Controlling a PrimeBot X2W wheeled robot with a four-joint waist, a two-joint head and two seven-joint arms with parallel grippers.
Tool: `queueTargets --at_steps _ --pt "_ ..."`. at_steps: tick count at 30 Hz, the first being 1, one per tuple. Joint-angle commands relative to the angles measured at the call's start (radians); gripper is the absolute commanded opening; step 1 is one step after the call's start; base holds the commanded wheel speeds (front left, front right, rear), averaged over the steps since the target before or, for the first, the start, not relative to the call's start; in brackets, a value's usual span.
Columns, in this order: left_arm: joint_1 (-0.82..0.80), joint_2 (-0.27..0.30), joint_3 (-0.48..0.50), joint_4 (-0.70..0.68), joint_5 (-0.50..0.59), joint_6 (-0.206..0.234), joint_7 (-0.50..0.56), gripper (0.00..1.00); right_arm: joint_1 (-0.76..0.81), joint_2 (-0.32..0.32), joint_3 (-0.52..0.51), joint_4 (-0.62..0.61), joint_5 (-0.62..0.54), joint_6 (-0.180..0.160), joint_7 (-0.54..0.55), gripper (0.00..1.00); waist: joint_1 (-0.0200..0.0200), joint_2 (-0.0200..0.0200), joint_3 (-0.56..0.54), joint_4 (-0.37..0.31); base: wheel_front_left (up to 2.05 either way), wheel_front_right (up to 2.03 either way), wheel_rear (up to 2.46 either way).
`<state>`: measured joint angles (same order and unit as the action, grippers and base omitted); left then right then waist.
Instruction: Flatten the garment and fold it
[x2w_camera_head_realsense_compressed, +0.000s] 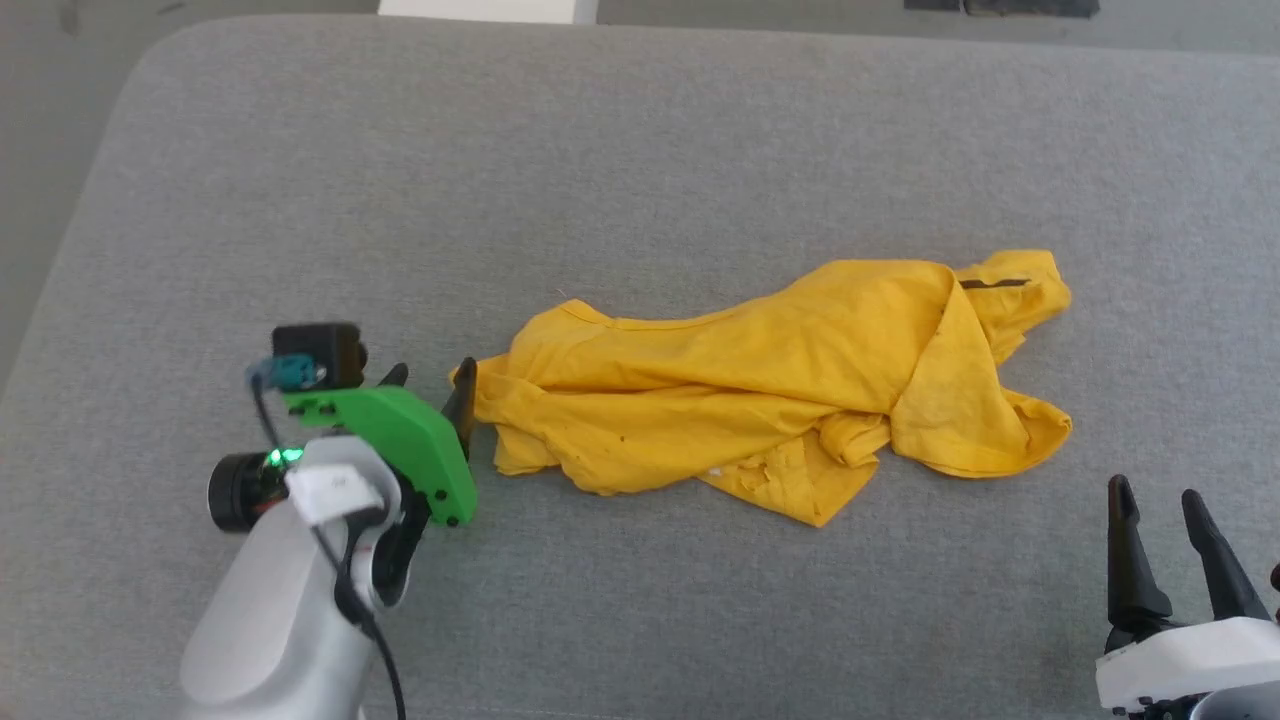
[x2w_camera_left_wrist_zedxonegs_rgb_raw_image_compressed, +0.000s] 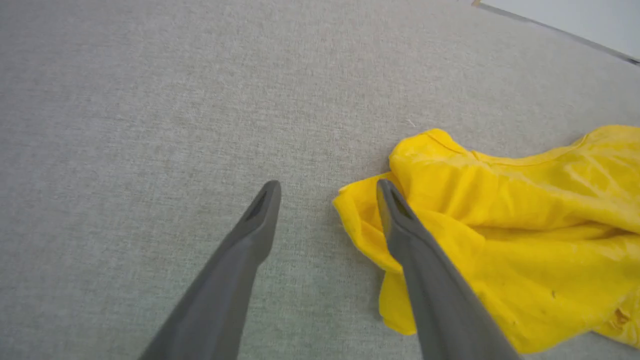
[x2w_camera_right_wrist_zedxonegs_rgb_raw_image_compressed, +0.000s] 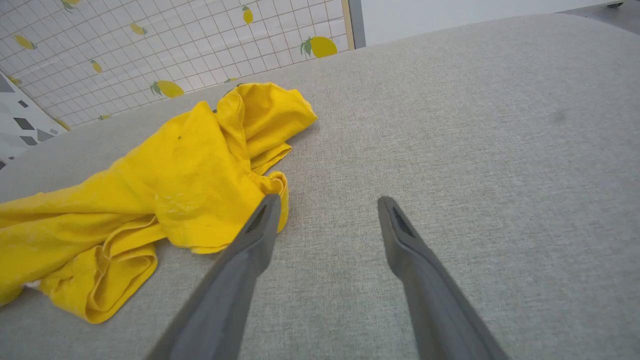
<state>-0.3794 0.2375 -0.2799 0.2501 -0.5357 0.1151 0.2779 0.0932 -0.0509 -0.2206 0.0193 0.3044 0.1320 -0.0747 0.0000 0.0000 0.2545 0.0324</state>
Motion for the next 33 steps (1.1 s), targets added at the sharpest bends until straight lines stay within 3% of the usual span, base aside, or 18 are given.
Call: queueTargets --at_steps 1,4,6,10,16,19,22,25,29,30,31,33 --pt "-0.032 0.013 -0.010 0.025 0.008 -0.002 0.030 1.00 -0.014 0.001 -0.002 -0.004 0.002 -0.001 0.001 1.00 0.0000 0.0000 0.022 -0.020 0.00 0.00 0.00" --pt "-0.078 0.028 -0.056 0.106 0.020 -0.005 0.154 1.00 -0.026 0.001 -0.004 0.001 0.004 -0.001 -0.001 1.00 0.0000 0.0000 0.038 -0.037 0.00 0.00 0.00" --pt "-0.084 0.034 -0.073 0.126 0.018 -0.018 0.194 0.00 -0.030 0.001 -0.005 0.004 0.005 -0.001 -0.004 1.00 0.0000 0.0000 0.040 -0.042 0.00 0.00 0.00" --pt "-0.091 0.029 -0.073 0.109 -0.003 -0.052 0.173 0.00 -0.032 0.001 -0.012 0.009 0.006 -0.001 -0.009 1.00 0.0000 0.0000 0.036 -0.038 0.00 0.00 0.00" --pt "-0.070 0.003 -0.008 -0.024 -0.018 -0.041 -0.025 0.00 -0.032 0.001 -0.017 0.013 0.000 -0.001 -0.008 1.00 0.0000 0.0000 0.008 -0.015 0.00 0.00 0.00" --pt "0.003 -0.005 0.045 -0.131 -0.035 -0.006 -0.108 0.00 -0.031 0.001 -0.020 0.011 -0.001 -0.001 -0.006 1.00 0.0000 0.0000 -0.002 -0.005 0.00 0.00 0.00" --pt "0.143 -0.021 0.117 -0.240 -0.050 0.061 -0.202 0.00 -0.026 0.001 -0.020 0.007 0.000 -0.001 -0.005 1.00 0.0000 0.0000 -0.004 0.002 0.00 0.00 0.00" --pt "0.277 -0.073 0.191 -0.285 -0.091 0.119 -0.290 0.00 -0.021 0.001 -0.021 0.005 0.002 -0.001 -0.006 1.00 0.0000 0.0000 0.000 0.006 0.00 0.00 0.00" --pt "0.406 -0.123 0.221 -0.248 -0.142 0.134 -0.338 0.00 -0.016 0.001 -0.028 0.002 0.000 -0.001 -0.001 1.00 0.0000 0.0000 0.008 0.016 0.00 0.00 0.00" --pt "0.420 -0.131 0.216 -0.231 -0.152 0.127 -0.344 0.53 -0.016 0.001 -0.031 0.001 -0.001 -0.001 0.000 1.00 0.0000 0.0000 0.009 0.020 0.00 0.00 0.00" --pt "0.424 -0.139 0.217 -0.218 -0.164 0.123 -0.352 1.00 -0.016 0.001 -0.032 -0.001 -0.003 -0.001 0.002 1.00 0.0000 0.0000 0.010 0.022 0.00 0.00 0.00" --pt "0.418 -0.150 0.219 -0.193 -0.180 0.115 -0.376 1.00 -0.018 0.001 -0.031 -0.004 -0.007 -0.001 0.006 1.00 0.0000 0.0000 0.009 0.027 0.00 0.00 0.00"
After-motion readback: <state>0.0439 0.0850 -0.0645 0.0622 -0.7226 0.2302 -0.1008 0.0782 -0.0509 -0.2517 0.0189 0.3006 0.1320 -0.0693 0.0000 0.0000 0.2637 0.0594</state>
